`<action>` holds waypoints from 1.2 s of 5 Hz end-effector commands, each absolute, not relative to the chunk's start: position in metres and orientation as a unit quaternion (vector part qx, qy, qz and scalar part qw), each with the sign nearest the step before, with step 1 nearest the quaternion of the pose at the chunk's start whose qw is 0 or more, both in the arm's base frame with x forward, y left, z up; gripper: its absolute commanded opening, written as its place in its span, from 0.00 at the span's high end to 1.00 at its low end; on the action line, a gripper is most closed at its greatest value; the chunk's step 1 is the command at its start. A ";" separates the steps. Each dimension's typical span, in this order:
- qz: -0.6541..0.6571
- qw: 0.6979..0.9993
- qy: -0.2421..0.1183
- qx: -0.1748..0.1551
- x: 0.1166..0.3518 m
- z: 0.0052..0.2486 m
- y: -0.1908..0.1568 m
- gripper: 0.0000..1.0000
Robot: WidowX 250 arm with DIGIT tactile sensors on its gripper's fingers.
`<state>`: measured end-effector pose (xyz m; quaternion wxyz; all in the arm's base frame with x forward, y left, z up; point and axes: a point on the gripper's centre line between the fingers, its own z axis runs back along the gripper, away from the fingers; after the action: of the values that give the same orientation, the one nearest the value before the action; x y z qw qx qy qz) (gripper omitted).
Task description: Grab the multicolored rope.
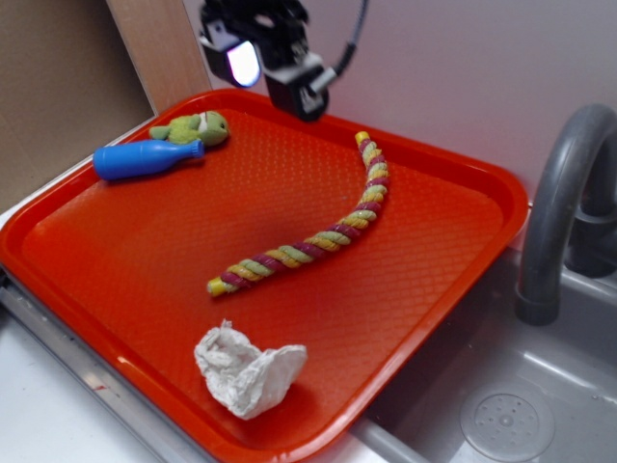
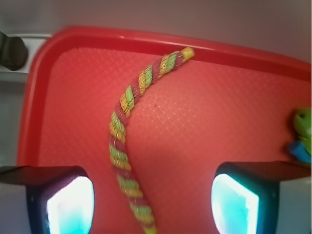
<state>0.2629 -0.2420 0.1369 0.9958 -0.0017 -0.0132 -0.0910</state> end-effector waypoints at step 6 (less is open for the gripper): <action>-0.141 0.989 0.048 -0.010 0.229 0.051 -0.257 1.00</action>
<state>0.2297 -0.2539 0.0337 0.9868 0.0096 0.0739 -0.1439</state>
